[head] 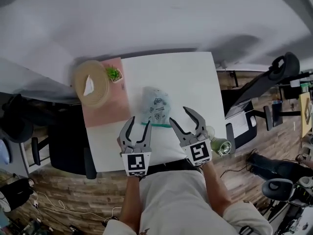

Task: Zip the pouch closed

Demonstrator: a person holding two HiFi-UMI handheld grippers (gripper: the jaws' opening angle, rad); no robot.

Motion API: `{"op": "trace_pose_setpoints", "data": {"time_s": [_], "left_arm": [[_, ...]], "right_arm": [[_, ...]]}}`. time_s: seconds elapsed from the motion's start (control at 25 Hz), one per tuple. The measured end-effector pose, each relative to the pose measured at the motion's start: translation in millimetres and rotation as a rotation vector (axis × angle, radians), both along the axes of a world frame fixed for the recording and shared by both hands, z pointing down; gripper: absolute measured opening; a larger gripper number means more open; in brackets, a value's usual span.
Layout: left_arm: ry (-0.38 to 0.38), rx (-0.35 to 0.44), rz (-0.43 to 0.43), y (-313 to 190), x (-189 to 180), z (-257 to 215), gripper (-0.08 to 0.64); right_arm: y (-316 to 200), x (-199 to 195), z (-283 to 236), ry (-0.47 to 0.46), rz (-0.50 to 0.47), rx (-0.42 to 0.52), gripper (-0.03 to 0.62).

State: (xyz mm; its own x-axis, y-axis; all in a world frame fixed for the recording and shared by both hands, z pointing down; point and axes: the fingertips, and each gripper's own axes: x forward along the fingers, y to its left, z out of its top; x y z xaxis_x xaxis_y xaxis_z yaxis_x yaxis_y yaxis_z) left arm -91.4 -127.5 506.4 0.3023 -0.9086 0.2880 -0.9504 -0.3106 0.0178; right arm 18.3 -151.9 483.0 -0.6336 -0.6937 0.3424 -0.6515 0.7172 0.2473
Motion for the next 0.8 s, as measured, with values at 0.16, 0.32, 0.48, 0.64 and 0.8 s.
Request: {"op": "trace_pose_setpoints", "data": {"time_s": [0.16, 0.32, 0.48, 0.64, 0.8], "left_arm": [[-0.012, 0.048, 0.001, -1.3, -3.6, -17.9, 0.224], [-0.014, 0.068, 0.004, -1.1, -6.7, -26.6, 0.23], [-0.015, 0.09, 0.011, -1.6, -6.7, -35.9, 0.241], [-0.022, 0.111, 0.018, -4.3, -8.1, -44.2, 0.264], [-0.025, 0.133, 0.021, -5.8, -10.9, -55.4, 0.276]], "right_arm": [[3.0, -1.4, -19.9, -0.086, 0.06, 0.052, 0.247], [3.7, -2.4, -25.7, -0.087, 0.076, 0.057, 0.247], [2.4, 1.6, -31.5, -0.077, 0.086, 0.068, 0.247], [1.3, 2.4, -40.7, -0.082, 0.093, 0.09, 0.256], [2.3, 2.1, -50.1, -0.093, 0.101, 0.103, 0.276]]}}
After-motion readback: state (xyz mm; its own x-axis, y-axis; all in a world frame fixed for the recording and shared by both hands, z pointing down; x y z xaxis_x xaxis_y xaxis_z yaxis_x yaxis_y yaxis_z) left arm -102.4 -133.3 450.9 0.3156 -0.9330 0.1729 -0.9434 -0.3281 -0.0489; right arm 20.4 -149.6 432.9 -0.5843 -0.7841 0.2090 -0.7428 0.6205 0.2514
